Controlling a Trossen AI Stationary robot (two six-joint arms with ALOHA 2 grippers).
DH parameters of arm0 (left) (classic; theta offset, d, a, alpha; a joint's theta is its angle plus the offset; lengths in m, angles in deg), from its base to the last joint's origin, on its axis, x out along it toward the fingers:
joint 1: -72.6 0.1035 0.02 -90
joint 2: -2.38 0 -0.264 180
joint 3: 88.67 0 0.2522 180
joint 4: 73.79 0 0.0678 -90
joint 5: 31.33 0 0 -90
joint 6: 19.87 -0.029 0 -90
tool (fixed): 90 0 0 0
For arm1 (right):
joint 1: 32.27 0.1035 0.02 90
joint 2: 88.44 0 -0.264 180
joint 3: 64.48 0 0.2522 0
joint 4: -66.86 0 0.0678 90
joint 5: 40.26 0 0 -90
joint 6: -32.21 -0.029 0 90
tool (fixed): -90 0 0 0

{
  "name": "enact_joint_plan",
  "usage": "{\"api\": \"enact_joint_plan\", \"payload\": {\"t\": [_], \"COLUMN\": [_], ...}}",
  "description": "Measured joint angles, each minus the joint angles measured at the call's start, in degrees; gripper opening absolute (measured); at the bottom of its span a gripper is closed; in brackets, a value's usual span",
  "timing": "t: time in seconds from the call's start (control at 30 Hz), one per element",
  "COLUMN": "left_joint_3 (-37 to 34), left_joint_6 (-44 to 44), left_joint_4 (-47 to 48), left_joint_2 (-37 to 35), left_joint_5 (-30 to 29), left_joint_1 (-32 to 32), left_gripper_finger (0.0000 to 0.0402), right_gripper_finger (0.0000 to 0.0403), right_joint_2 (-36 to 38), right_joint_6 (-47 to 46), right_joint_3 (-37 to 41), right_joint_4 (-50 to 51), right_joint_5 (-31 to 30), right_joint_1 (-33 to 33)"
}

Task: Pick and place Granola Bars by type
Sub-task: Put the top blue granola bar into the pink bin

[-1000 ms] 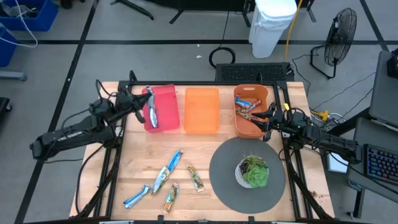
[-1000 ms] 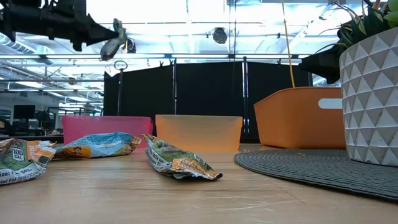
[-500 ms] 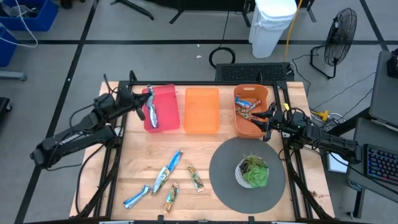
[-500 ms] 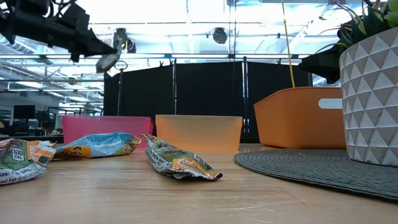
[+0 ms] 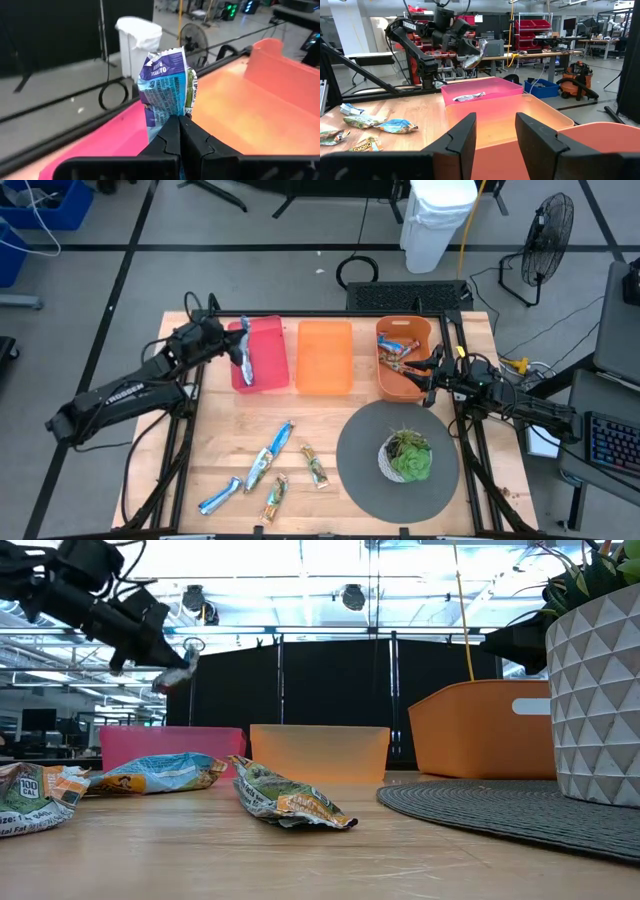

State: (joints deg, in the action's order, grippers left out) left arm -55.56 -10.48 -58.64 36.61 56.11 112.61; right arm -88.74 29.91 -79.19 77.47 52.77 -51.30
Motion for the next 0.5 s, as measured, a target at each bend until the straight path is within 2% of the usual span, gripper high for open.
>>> {"api": "enact_joint_plan", "payload": {"t": [0.3, 0.5], "left_joint_3": [1.1, 11.9], "left_joint_6": [3.6, 3.0], "left_joint_4": [-0.5, 10.2], "left_joint_2": [5.2, 9.7], "left_joint_5": [5.6, 5.7], "left_joint_1": [4.6, 5.4], "left_gripper_finger": [0.0001, 0.0001], "right_gripper_finger": [0.0128, 0.0128], "right_joint_2": [0.0, 0.0], "right_joint_6": [0.0, 0.0], "right_joint_3": [0.0, 0.0], "right_joint_4": [0.0, 0.0], "right_joint_5": [0.0, 0.0], "right_joint_1": [0.0, 0.0]}}
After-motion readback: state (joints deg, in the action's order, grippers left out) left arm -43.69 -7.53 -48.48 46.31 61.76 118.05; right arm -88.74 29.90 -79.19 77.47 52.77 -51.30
